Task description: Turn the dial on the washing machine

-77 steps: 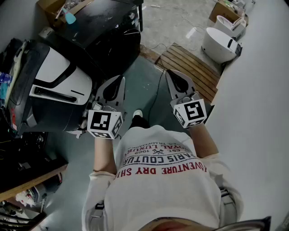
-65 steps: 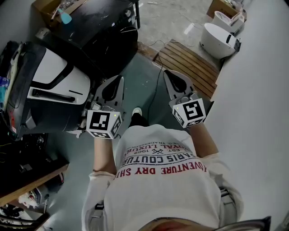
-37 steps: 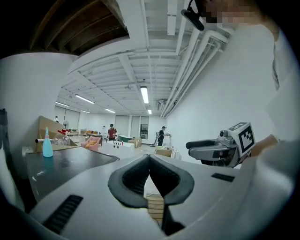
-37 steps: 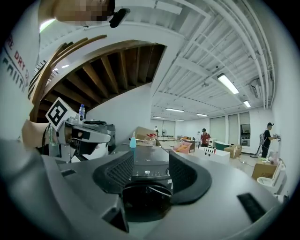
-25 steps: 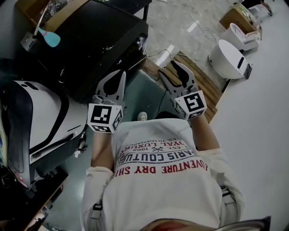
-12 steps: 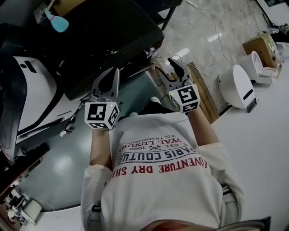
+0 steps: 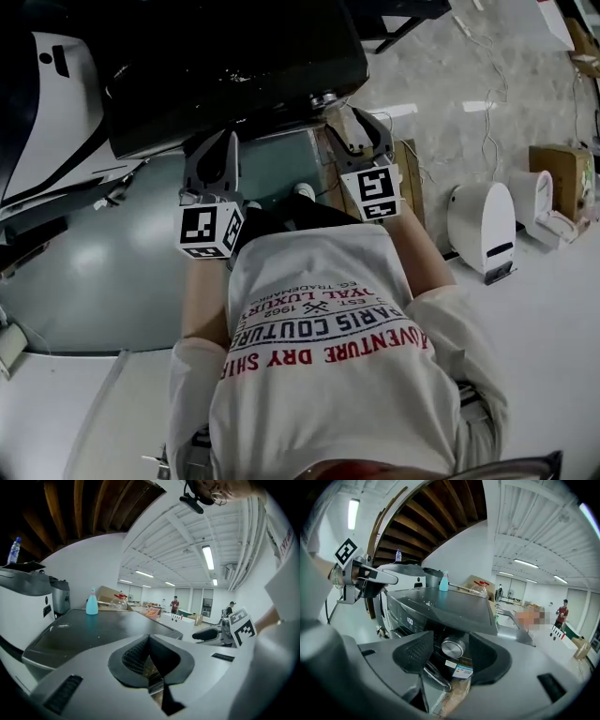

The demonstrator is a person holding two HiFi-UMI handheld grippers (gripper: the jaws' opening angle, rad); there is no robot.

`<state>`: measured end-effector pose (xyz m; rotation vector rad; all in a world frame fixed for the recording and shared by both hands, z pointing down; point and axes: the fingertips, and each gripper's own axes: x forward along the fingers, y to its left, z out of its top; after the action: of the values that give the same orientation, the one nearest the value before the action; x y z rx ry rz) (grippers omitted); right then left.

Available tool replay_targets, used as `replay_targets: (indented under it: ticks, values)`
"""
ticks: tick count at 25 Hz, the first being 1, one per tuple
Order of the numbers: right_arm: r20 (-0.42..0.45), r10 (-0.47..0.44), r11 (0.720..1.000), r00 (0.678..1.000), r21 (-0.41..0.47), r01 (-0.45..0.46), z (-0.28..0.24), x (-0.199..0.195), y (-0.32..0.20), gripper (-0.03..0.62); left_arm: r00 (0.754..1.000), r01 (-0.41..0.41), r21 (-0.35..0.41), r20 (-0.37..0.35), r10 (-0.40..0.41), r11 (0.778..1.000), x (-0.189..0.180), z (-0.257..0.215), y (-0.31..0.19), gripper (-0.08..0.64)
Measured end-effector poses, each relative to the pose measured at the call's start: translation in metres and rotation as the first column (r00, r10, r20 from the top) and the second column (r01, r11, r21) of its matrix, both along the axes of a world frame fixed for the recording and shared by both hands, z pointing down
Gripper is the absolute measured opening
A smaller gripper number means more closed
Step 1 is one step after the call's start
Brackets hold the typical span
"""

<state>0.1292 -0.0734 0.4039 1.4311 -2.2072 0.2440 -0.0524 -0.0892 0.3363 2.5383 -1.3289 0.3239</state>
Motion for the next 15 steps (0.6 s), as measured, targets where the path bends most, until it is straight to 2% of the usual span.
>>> replay_targets:
  ticks: [4, 7, 12, 15]
  values:
    - [-0.053, -0.055, 0.998, 0.997, 0.000, 0.055, 0.032, -0.002, -0.008, 0.233, 0.997, 0.074, -0.025, 0.020, -0.073, 0.997, -0.009, 0.030, 0.012, 0.015]
    - [-0.065, -0.060, 0.998, 0.996, -0.003, 0.060, 0.051, -0.002, -0.016, 0.239, 0.996, 0.083, -0.028, 0.047, -0.081, 0.996, -0.011, 0.050, 0.021, 0.015]
    - [-0.046, -0.015, 0.999, 0.999, -0.046, 0.013, 0.078, -0.004, -0.028, 0.250, 0.994, 0.091, -0.051, 0.060, -0.088, 0.995, -0.013, 0.075, 0.029, 0.015]
    - [-0.061, 0.020, 0.999, 0.998, -0.039, -0.022, 0.087, -0.005, -0.035, 0.258, 0.993, 0.105, -0.059, 0.061, -0.101, 0.993, -0.015, 0.082, 0.031, 0.015]
